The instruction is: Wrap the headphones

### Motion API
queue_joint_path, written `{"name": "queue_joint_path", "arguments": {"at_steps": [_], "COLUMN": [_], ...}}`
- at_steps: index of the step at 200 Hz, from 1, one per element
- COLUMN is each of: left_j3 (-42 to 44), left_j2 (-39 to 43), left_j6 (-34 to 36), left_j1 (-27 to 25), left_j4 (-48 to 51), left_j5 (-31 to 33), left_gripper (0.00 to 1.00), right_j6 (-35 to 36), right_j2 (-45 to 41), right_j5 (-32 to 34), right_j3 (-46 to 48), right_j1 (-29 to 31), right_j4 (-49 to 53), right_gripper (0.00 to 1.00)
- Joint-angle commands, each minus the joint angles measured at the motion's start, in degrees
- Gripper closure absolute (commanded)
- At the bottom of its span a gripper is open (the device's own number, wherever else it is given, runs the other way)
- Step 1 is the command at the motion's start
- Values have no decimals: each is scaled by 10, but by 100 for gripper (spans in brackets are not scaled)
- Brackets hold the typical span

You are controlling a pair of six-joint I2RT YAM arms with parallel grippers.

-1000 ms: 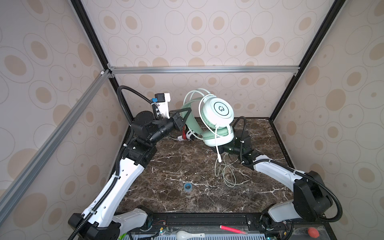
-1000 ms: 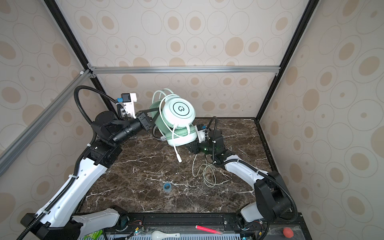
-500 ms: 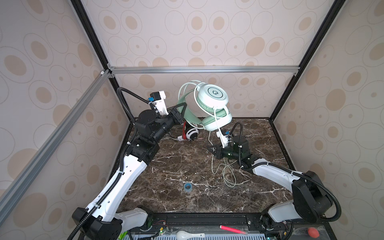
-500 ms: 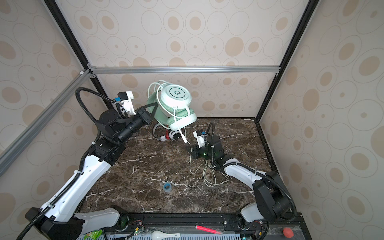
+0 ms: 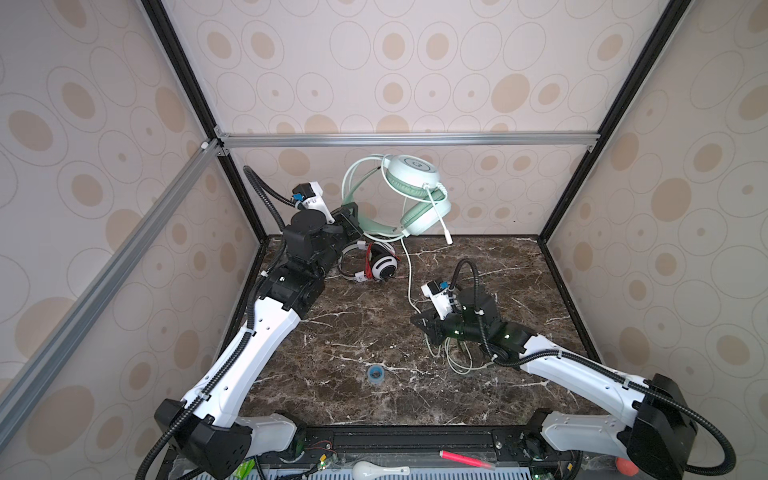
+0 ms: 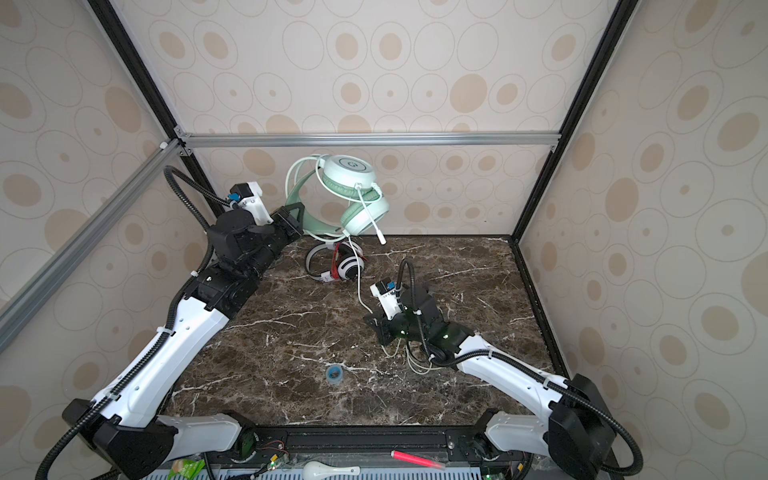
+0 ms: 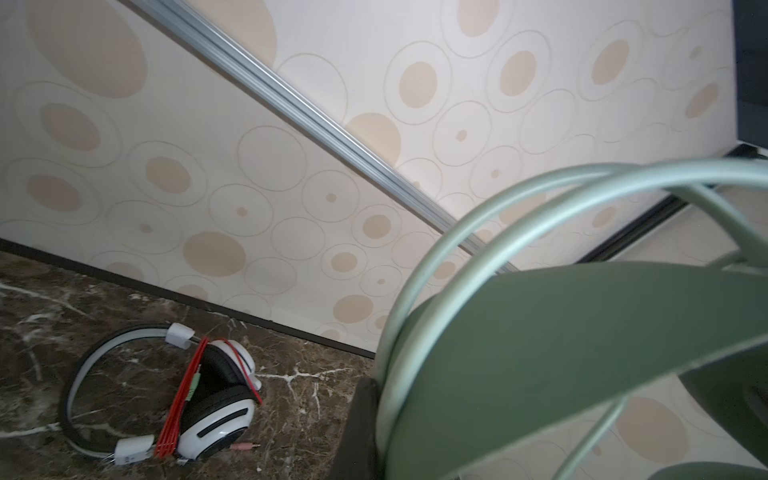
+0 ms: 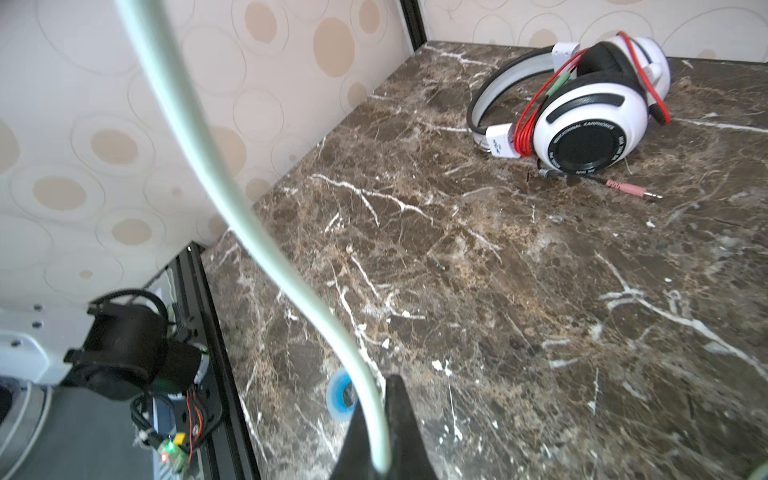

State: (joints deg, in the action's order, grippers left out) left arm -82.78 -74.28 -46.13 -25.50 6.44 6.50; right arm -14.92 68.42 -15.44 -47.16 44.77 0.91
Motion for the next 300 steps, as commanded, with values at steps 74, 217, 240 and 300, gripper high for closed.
{"name": "queue_joint_path", "arguments": {"at_steps": [74, 217, 240, 300], "left_j3": [5, 204, 223, 248], "left_j2": [-34, 29, 45, 85], "left_j6": [106, 363, 411, 469], "left_j1": [0, -34, -38, -44], "left_j4": [12, -28, -16, 41], "left_j5": [194, 267, 220, 103], "left_gripper": [100, 100, 100, 100], "right_j6": [116, 189, 209, 229], "right_j2": [-15, 111, 133, 187], "right_j5": [139, 201, 227, 249], "right_j3": [-126, -403, -450, -566], "right_j1": [142, 168, 165, 124], "right_j4": [245, 469, 506, 566], "right_gripper": [100, 100, 100, 100]}}
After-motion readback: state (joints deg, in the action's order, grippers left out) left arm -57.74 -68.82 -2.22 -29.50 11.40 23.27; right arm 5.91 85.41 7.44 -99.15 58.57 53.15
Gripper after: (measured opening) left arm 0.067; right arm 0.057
